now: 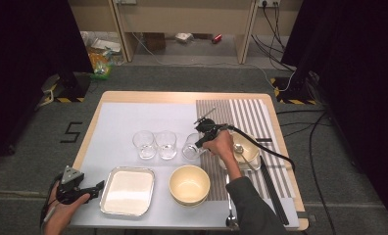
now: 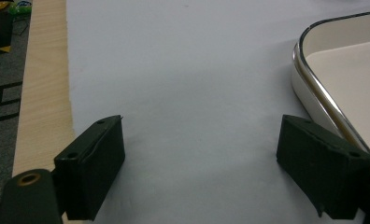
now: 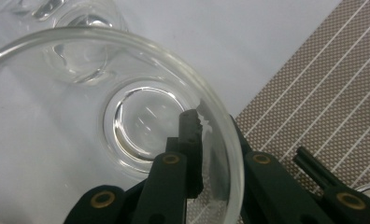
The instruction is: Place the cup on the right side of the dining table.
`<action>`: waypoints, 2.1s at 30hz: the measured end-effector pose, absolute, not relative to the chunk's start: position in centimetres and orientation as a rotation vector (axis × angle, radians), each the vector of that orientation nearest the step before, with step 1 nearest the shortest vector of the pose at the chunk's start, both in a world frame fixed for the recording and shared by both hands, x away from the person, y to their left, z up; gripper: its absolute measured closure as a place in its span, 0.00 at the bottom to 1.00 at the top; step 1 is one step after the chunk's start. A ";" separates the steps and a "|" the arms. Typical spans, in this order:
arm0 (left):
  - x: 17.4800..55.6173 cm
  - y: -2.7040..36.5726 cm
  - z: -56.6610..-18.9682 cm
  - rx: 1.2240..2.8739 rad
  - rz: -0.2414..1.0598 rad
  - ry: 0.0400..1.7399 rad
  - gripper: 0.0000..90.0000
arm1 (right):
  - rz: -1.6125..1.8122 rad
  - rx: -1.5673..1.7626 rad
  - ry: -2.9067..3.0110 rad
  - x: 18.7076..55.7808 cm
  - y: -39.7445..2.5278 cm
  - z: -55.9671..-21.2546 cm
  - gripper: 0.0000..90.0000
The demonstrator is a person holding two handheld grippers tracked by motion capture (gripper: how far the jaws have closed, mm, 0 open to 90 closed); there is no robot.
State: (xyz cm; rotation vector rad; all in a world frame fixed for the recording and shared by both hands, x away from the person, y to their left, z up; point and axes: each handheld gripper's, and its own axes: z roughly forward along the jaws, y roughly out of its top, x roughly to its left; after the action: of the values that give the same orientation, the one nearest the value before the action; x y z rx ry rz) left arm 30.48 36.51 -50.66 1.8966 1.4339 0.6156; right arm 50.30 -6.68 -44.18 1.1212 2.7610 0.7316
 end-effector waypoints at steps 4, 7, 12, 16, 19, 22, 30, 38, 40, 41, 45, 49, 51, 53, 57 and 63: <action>30.5 36.5 -50.7 1.895 0.617 1.434 0.16 | 0.730 1.128 2.698 50.6 -6.6 -44.0 0.93; 30.5 36.5 -50.7 1.897 0.613 1.434 0.16 | 0.725 1.145 2.661 51.0 -6.8 -43.9 0.93; 30.5 36.5 -50.7 1.898 0.612 1.434 0.16 | 0.706 1.153 2.673 50.9 -6.9 -43.9 0.93; 30.5 36.5 -50.7 1.898 0.614 1.434 0.16 | 0.680 1.150 2.703 50.6 -7.3 -43.9 0.93; 30.5 36.5 -50.7 1.896 0.616 1.435 0.16 | 0.707 1.203 2.703 50.5 -7.6 -44.0 0.93; 30.5 36.5 -50.7 1.891 0.621 1.433 0.16 | 0.729 1.242 2.709 50.7 -7.9 -44.3 0.93; 30.5 36.5 -50.7 1.891 0.621 1.433 0.16 | 0.727 1.313 2.715 50.9 -7.9 -44.4 0.93; 30.5 36.5 -50.7 1.892 0.617 1.433 0.16 | 0.793 1.381 2.703 51.0 -8.4 -44.6 0.94; 30.5 36.5 -50.7 1.890 0.619 1.431 0.16 | 0.833 1.410 2.690 50.9 -8.8 -44.8 0.94; 30.5 36.6 -50.6 1.898 0.611 1.433 0.16 | 0.858 1.427 2.682 50.9 -9.0 -44.9 0.94; 30.5 36.5 -50.7 1.891 0.620 1.433 0.16 | 0.937 1.463 2.661 50.9 -9.8 -45.2 0.95; 30.5 36.5 -50.7 1.891 0.620 1.433 0.16 | 0.973 1.484 2.648 50.8 -10.1 -45.3 0.95; 30.5 36.5 -50.7 1.895 0.618 1.432 0.16 | 0.987 1.507 2.632 50.8 -10.1 -45.3 0.95; 30.5 36.5 -50.7 1.889 0.620 1.432 0.16 | 1.015 1.515 2.621 50.9 -10.1 -45.5 0.95; 30.5 36.5 -50.7 1.894 0.617 1.433 0.16 | 1.064 1.527 2.607 51.0 -10.4 -45.4 0.95; 30.5 36.5 -50.7 1.891 0.619 1.433 0.16 | 1.130 1.570 2.565 51.4 -10.6 -44.8 0.95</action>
State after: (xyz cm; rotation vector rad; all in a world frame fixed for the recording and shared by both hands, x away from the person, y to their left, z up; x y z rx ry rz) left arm 30.51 36.52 -50.71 1.8914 1.4328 0.6192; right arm 51.41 -10.57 -44.78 1.5702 2.5650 1.1300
